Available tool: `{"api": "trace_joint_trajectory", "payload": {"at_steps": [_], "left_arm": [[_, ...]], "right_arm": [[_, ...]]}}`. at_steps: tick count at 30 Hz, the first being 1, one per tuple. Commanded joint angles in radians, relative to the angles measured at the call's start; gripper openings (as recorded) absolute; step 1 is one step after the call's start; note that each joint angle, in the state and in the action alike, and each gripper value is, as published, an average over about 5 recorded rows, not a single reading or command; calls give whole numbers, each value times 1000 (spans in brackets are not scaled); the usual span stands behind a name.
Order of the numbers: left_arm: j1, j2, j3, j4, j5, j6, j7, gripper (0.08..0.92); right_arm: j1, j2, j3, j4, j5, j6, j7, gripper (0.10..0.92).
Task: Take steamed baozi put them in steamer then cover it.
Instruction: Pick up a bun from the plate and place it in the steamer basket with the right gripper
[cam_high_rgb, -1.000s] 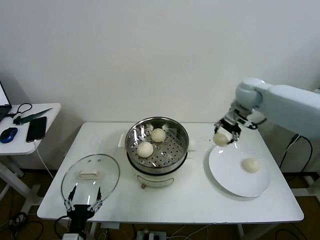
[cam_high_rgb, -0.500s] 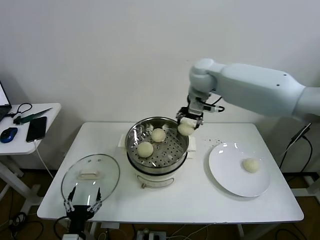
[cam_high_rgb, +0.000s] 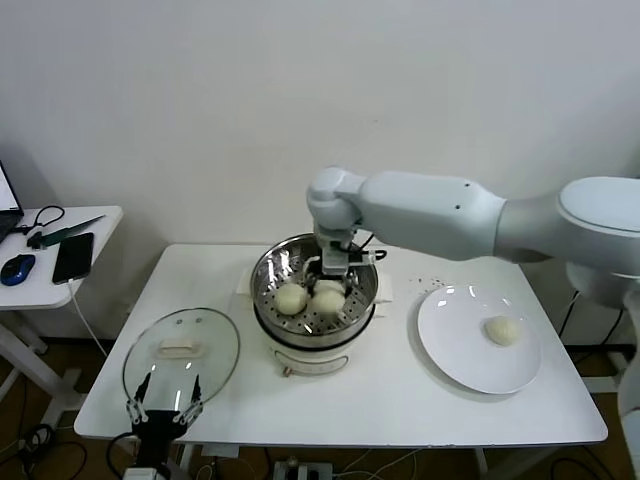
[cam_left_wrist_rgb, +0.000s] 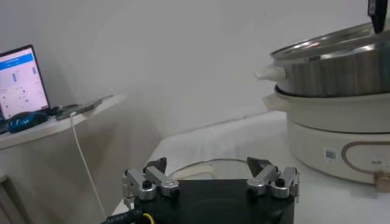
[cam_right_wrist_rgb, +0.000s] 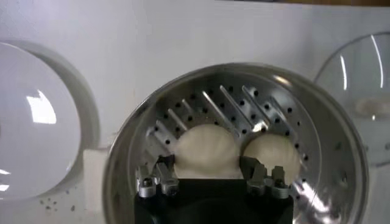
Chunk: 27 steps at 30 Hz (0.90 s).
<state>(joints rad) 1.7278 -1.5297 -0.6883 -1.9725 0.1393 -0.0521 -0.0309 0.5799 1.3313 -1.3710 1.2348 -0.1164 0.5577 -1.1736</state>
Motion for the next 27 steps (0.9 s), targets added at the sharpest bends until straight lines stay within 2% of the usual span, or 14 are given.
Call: {"api": "trace_joint_trajectory", "payload": {"at_steps": [1, 7, 14, 18, 24, 27], "left_arm": [[0, 1, 0, 7, -2, -2, 0, 823], [-2, 0, 1, 14, -2, -3, 0, 823], [-6, 0, 2, 13, 1, -1, 0, 823], [-6, 0, 2, 9, 3, 0, 0, 823], [-9, 3, 0, 1, 5, 3, 0, 823], [-8, 4, 1, -5, 7, 4, 0, 823]], "right_arm": [[-60, 53, 1, -6, -20, 16, 1, 704], [-66, 49, 1, -14, -28, 14, 10, 709], [-61, 40, 20, -17, -46, 21, 3, 812], [-44, 21, 46, -10, -39, 28, -15, 822], [41, -67, 88, 4, 10, -11, -5, 823], [107, -154, 60, 16, 56, -88, 64, 823]]}}
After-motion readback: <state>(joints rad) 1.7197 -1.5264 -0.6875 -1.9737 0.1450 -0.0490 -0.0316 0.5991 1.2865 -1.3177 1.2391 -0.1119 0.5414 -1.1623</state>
